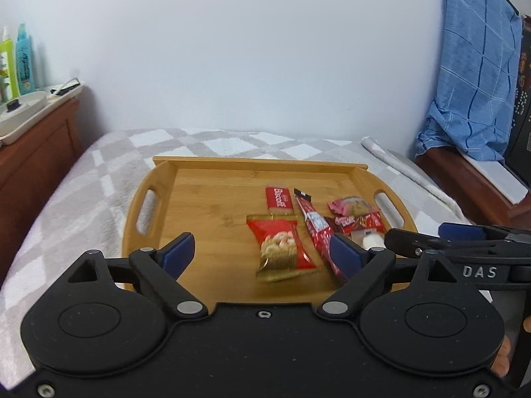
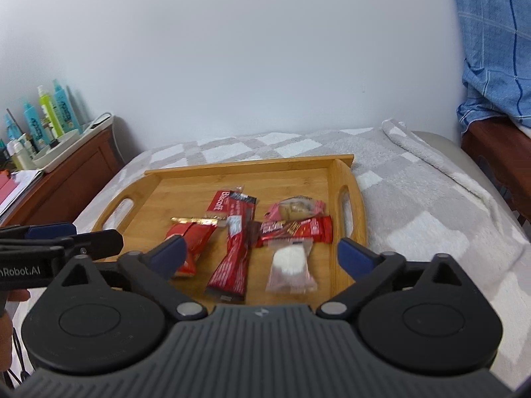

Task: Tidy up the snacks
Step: 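Move both tools back over the snack pile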

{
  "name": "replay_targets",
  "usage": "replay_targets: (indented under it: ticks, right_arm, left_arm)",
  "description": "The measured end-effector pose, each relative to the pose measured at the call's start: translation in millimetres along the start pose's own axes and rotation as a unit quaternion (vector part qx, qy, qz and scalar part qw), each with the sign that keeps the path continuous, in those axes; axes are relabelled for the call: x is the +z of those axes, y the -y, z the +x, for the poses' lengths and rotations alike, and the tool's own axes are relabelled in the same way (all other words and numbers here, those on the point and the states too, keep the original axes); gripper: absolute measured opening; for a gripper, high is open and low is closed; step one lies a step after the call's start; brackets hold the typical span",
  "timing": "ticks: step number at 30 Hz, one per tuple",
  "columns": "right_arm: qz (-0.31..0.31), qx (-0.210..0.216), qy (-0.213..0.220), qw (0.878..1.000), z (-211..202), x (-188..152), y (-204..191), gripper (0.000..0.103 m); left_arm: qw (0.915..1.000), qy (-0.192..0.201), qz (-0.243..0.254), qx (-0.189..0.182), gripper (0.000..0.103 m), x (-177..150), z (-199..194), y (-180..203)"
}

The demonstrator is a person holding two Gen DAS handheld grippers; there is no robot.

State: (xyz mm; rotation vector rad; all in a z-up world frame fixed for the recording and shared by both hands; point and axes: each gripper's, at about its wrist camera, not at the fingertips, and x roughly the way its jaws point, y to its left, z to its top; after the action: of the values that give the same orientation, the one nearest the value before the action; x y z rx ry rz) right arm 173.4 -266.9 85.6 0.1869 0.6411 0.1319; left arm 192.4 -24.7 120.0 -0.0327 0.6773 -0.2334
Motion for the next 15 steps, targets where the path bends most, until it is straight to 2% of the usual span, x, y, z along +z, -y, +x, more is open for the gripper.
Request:
replay_targets:
  ticks: [5, 15]
  right_arm:
    - [-0.015, 0.005, 0.013, 1.000, -22.0, -19.7, -8.9, 0.103]
    - [-0.053, -0.014, 0.026, 0.998, -45.9, -58.2, -21.4, 0.103]
  left_arm:
    - [0.9999, 0.006, -0.006, -0.007, 0.093, -20.3, -21.2, 0.0]
    - [0.9998, 0.015, 0.003, 0.008, 0.097, -59.1, -48.2, -0.7]
